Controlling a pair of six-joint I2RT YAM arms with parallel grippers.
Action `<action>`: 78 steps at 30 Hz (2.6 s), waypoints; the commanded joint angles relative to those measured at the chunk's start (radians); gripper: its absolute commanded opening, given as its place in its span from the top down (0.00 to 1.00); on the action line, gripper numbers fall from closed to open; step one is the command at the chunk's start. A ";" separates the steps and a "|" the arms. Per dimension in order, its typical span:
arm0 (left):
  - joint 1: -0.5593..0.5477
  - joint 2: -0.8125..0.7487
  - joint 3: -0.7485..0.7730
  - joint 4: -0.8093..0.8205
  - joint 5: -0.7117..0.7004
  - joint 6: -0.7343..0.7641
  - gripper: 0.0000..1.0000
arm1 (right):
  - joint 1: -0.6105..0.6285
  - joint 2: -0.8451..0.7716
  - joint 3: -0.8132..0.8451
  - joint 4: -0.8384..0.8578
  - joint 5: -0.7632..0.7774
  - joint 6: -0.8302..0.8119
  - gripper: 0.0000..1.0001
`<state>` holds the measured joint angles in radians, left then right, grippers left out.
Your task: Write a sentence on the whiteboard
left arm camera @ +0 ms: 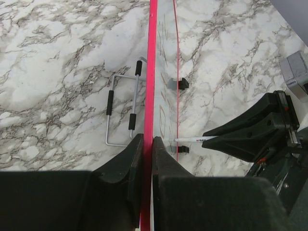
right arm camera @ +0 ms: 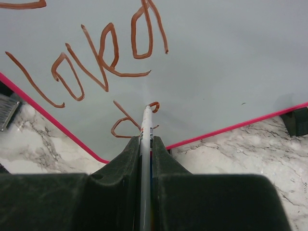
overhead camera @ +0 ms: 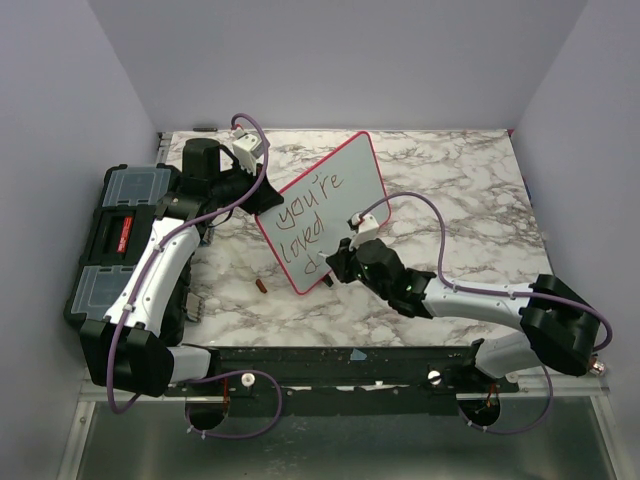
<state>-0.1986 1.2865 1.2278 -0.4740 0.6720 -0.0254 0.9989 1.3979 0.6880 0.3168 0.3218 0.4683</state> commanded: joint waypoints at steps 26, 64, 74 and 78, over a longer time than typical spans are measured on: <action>-0.009 -0.001 0.002 0.002 -0.032 0.049 1.00 | -0.005 0.028 0.004 -0.102 0.145 0.032 0.99; -0.013 0.005 0.004 0.000 -0.038 0.053 1.00 | -0.006 0.017 0.058 -0.064 0.113 -0.015 0.99; -0.013 0.014 0.009 -0.006 -0.044 0.057 1.00 | -0.006 0.051 0.067 -0.046 0.109 -0.019 0.99; -0.013 0.019 0.010 -0.008 -0.047 0.058 1.00 | -0.006 0.055 0.067 -0.052 0.131 -0.021 0.99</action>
<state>-0.2043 1.2903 1.2282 -0.4686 0.6617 -0.0212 0.9989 1.4220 0.7280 0.2333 0.4473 0.4515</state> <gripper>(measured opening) 0.100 0.131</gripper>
